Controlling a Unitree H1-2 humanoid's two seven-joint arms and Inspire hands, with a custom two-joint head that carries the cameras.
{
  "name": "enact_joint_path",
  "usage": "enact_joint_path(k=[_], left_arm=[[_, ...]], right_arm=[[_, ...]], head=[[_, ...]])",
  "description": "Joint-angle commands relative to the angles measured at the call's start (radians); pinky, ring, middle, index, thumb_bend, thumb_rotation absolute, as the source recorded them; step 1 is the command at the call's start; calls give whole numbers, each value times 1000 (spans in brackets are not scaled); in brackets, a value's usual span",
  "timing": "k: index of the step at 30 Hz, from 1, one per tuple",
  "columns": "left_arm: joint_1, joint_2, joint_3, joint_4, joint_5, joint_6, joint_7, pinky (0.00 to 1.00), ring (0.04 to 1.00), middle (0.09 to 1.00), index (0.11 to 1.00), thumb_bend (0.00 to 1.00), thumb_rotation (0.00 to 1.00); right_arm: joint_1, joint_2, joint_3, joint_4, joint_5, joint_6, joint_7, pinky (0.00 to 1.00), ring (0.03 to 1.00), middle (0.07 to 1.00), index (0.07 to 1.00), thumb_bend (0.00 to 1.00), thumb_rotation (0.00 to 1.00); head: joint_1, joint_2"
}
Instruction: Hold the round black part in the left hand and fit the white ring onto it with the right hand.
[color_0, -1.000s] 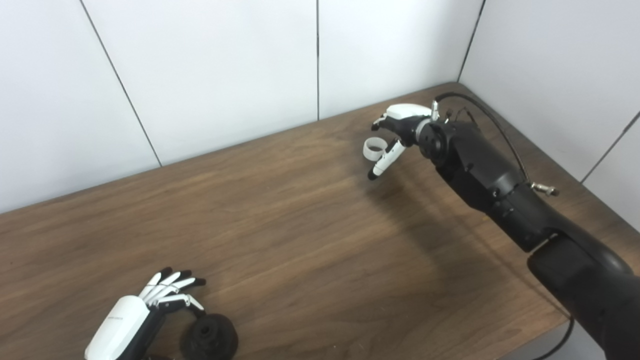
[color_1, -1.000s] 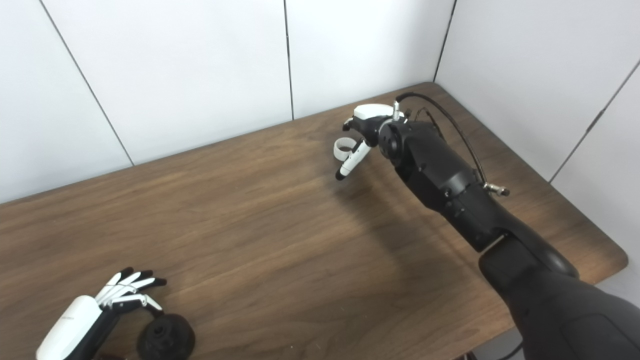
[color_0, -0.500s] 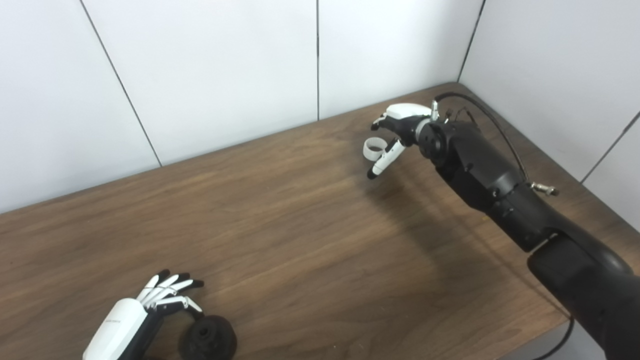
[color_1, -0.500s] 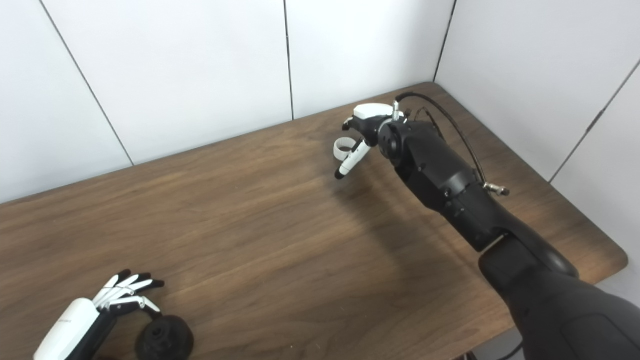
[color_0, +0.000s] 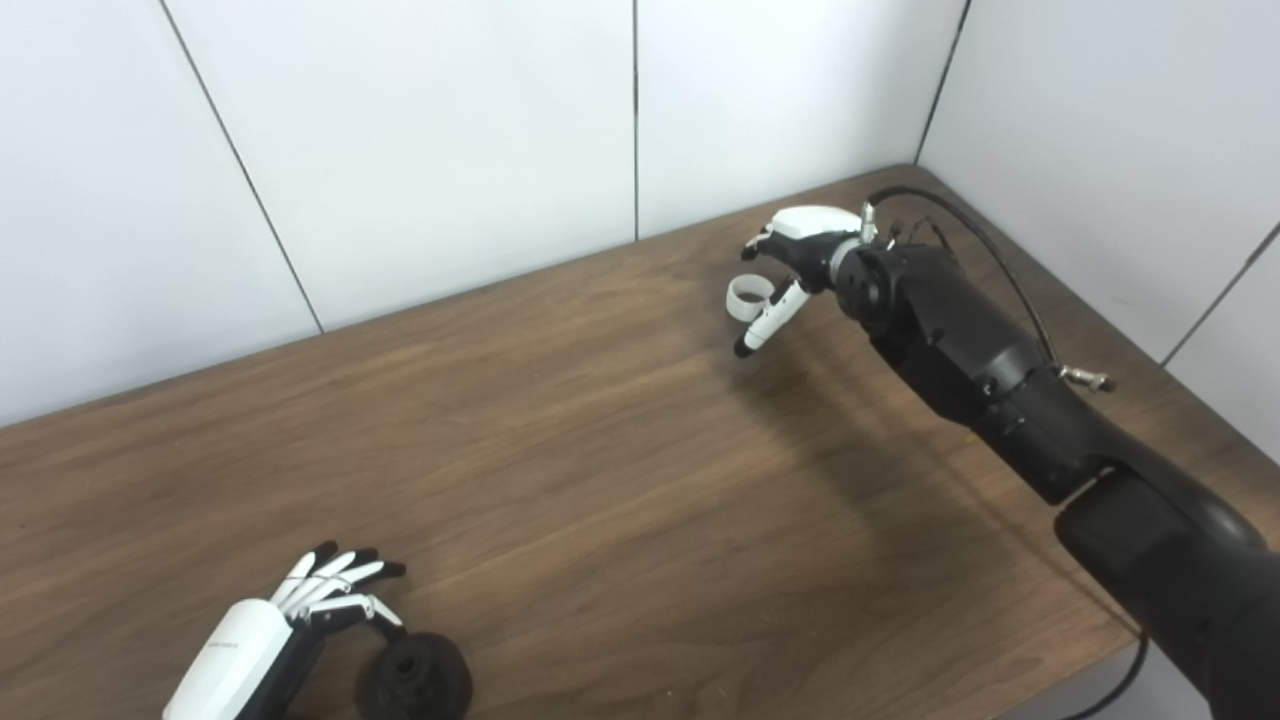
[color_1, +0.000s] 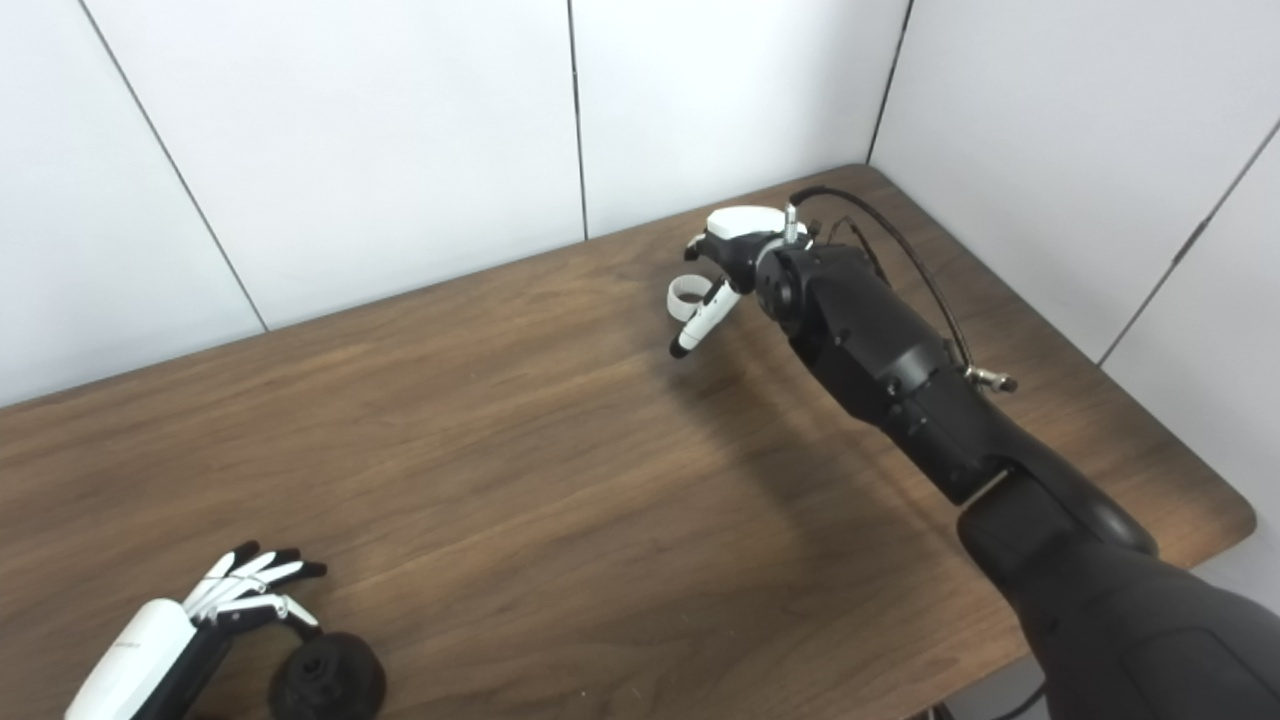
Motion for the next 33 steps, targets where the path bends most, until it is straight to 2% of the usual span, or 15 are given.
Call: enact_joint_path(k=[1, 8, 16, 19, 20, 22, 26, 33], left_arm=[[-7, 21, 15, -26, -4, -15, 8, 1000, 909, 838, 476, 516, 53], [-4, 23, 19, -33, -9, -16, 7, 1000, 907, 838, 476, 516, 53], [-2, 26, 25, -43, -16, -6, -5, 1000, 919, 844, 477, 516, 52], [-2, 25, 27, -44, -20, -8, -6, 1000, 917, 842, 477, 516, 52], [-2, 25, 28, -43, -21, -9, -7, 1000, 917, 842, 477, 516, 51], [-1, 26, 28, -44, -20, -8, -9, 1000, 918, 841, 477, 516, 51], [0, 28, 30, -52, -24, -2, -16, 1000, 921, 843, 477, 517, 50], [6, 28, 37, -57, -27, 4, -29, 1000, 921, 846, 477, 516, 50]], right_arm=[[-53, -29, -7, -16, -3, -9, -29, 907, 1000, 1000, 890, 931, 475], [-52, -30, -3, -19, -6, -11, -36, 895, 1000, 1000, 884, 896, 453], [-47, -26, -4, -22, -8, -9, -58, 885, 1000, 1000, 844, 798, 380], [-44, -28, 1, -14, -18, -31, -97, 853, 988, 981, 750, 731, 323], [-42, -28, 1, -9, -18, -41, -116, 830, 971, 958, 600, 601, 221], [-39, -27, -3, 6, -10, -67, -154, 810, 953, 932, 518, 533, 160], [-34, -29, -7, 19, 0, -91, -187, 815, 952, 913, 486, 508, 125], [-32, -34, -3, 26, -2, -101, -203, 853, 970, 915, 483, 507, 126]], head=[[0, 2], [-2, 5], [-5, 2], [-5, 2], [-5, 2], [-5, 3], [-5, 3], [-2, 2]])
